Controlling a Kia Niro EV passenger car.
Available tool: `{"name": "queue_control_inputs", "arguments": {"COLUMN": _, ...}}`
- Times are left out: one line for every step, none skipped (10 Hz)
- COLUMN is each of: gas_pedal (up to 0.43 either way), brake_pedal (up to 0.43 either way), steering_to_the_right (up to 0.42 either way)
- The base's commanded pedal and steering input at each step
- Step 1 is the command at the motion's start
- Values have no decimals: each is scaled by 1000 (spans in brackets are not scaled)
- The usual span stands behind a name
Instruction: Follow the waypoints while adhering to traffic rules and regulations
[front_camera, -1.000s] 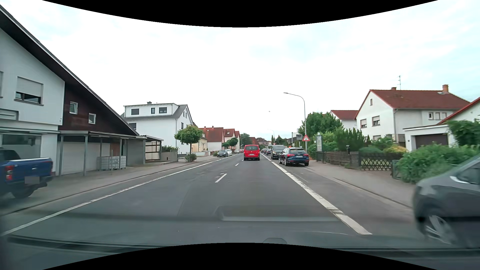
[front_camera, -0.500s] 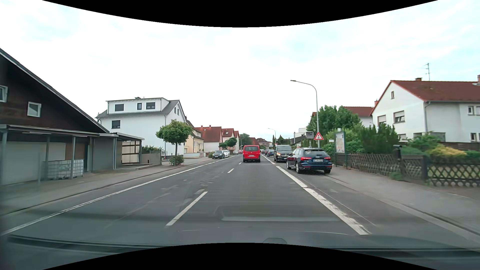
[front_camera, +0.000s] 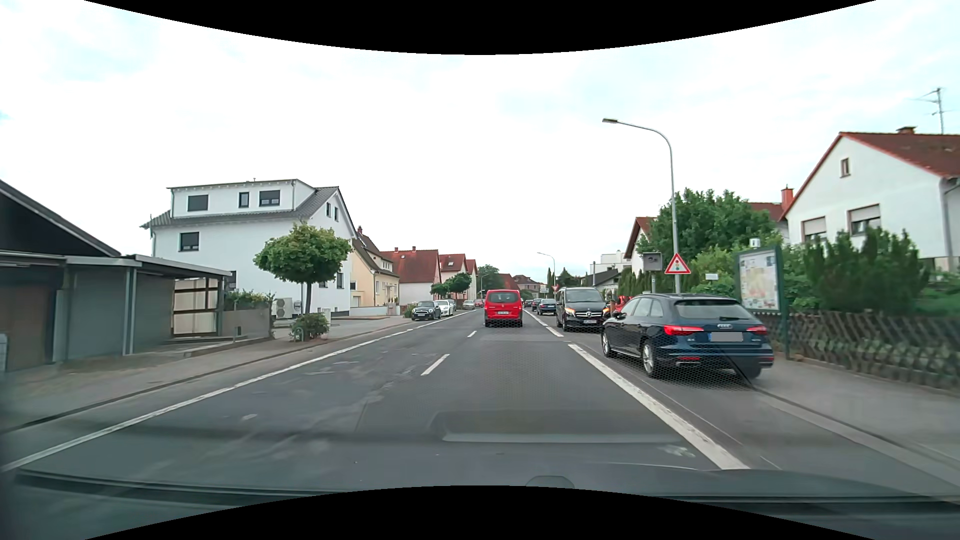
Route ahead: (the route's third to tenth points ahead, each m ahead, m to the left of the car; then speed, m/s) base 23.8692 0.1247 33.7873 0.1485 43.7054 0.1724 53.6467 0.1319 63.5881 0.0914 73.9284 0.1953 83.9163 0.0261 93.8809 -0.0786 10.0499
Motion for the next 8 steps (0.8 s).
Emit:
{"name": "queue_control_inputs", "arguments": {"gas_pedal": 0, "brake_pedal": 146, "steering_to_the_right": -3}}
{"name": "queue_control_inputs", "arguments": {"gas_pedal": 0, "brake_pedal": 165, "steering_to_the_right": -3}}
{"name": "queue_control_inputs", "arguments": {"gas_pedal": 0, "brake_pedal": 171, "steering_to_the_right": -3}}
{"name": "queue_control_inputs", "arguments": {"gas_pedal": 0, "brake_pedal": 171, "steering_to_the_right": -3}}
{"name": "queue_control_inputs", "arguments": {"gas_pedal": 0, "brake_pedal": 171, "steering_to_the_right": -3}}
{"name": "queue_control_inputs", "arguments": {"gas_pedal": 0, "brake_pedal": 171, "steering_to_the_right": -3}}
{"name": "queue_control_inputs", "arguments": {"gas_pedal": 0, "brake_pedal": 171, "steering_to_the_right": -3}}
{"name": "queue_control_inputs", "arguments": {"gas_pedal": 0, "brake_pedal": 171, "steering_to_the_right": -3}}
